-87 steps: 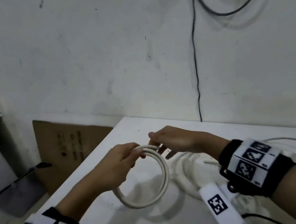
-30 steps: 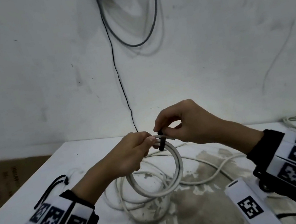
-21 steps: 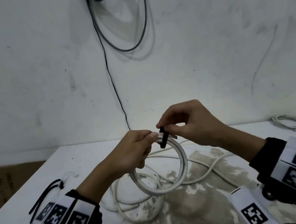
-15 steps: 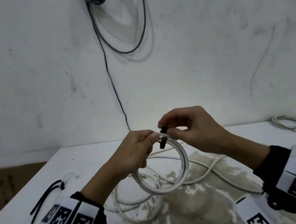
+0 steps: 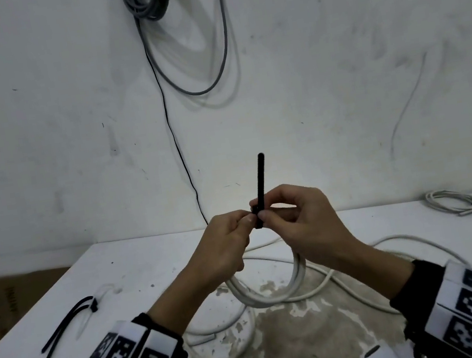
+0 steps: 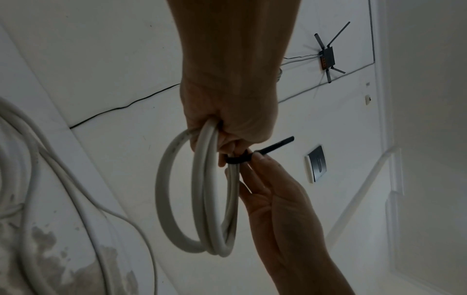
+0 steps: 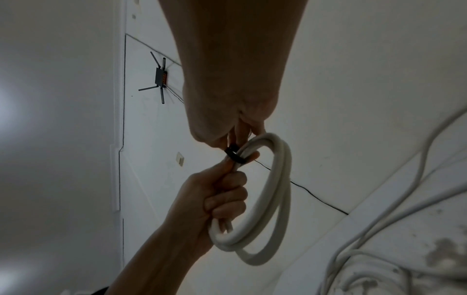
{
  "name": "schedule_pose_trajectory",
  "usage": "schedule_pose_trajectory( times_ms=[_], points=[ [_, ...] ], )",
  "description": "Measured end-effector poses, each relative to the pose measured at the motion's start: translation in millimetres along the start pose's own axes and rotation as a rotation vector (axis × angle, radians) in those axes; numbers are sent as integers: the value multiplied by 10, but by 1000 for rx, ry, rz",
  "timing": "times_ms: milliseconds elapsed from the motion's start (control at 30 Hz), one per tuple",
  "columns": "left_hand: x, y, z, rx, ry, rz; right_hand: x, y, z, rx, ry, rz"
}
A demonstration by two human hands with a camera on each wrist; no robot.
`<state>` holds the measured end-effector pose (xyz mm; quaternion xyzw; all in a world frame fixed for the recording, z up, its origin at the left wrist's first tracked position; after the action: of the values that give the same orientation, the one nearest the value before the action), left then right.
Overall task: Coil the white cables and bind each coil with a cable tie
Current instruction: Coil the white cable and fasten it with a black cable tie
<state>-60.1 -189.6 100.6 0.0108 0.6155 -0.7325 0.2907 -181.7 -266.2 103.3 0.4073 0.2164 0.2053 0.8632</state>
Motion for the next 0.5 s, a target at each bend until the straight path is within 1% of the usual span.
schedule_pose_trajectory(
  times_ms=[100,200,367,500],
  points=[
    [15,-19,1,1,-11,12,41,-20,-9,62,-42,75],
    [-7,-36,7,24,-50,54,43,-8,-13,103,-54,183],
    [-27,-71,-15,80,-80,93,37,76,9,166,-39,328],
    [-18,-82,-14,67,-92,68,13,104,39,248,-5,405]
  ],
)
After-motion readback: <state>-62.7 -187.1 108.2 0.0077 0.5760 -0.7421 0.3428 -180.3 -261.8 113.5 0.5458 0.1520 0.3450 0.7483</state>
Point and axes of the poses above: each hand's wrist, its own z-axis towards the middle knuckle, its own x-axis out of the palm, y = z × x, the point moved 1 cm from there along z, towards the middle knuckle
